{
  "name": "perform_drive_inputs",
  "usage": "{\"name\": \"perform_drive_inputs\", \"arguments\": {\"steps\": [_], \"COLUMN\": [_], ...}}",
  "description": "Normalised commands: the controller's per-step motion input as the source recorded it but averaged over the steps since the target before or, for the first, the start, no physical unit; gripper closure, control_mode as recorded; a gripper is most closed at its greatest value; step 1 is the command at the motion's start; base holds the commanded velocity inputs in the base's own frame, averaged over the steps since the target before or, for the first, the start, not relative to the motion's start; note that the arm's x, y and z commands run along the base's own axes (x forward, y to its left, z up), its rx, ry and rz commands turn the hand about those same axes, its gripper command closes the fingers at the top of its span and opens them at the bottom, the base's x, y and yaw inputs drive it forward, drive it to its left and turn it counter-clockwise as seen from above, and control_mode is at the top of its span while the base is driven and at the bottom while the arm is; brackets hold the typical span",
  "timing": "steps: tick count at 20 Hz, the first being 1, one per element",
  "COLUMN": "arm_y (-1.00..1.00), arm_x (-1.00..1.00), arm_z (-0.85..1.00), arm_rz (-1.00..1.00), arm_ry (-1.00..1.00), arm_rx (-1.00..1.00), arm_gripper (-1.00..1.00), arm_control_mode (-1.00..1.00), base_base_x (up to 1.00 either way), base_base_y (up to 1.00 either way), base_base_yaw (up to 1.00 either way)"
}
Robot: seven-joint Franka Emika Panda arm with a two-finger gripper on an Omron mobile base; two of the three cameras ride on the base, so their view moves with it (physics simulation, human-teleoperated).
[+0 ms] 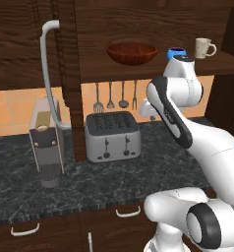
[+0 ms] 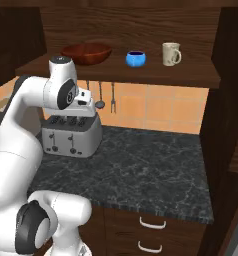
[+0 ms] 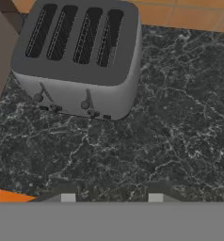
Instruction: Gather all objects into one cabinet and sort the glasses and bowls to opposite sides.
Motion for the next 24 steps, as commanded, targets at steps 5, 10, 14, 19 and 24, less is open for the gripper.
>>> {"name": "perform_drive_inputs", "arguments": {"steps": [5, 10, 14, 19, 24], "arm_y": [0.0, 0.0, 0.0, 0.0, 0.0], "arm_x": [-0.01, 0.0, 0.0, 0.0, 0.0], "arm_z": [0.0, 0.0, 0.0, 0.0, 0.0], "arm_rz": [0.0, 0.0, 0.0, 0.0, 0.0], "arm_ry": [0.0, 0.0, 0.0, 0.0, 0.0], "arm_rx": [0.0, 0.0, 0.0, 0.0, 0.0], "arm_gripper": [-1.0, -1.0, -1.0, -1.0, -1.0], "arm_control_mode": [1.0, 1.0, 1.0, 1.0, 1.0], "base_base_x": [-0.49, -0.98, -0.78, -0.6, -0.61], "base_base_y": [-0.03, -0.07, 0.0, 0.0, 0.0], "base_base_yaw": [0.0, 0.0, 0.0, 0.02, 0.03]}}
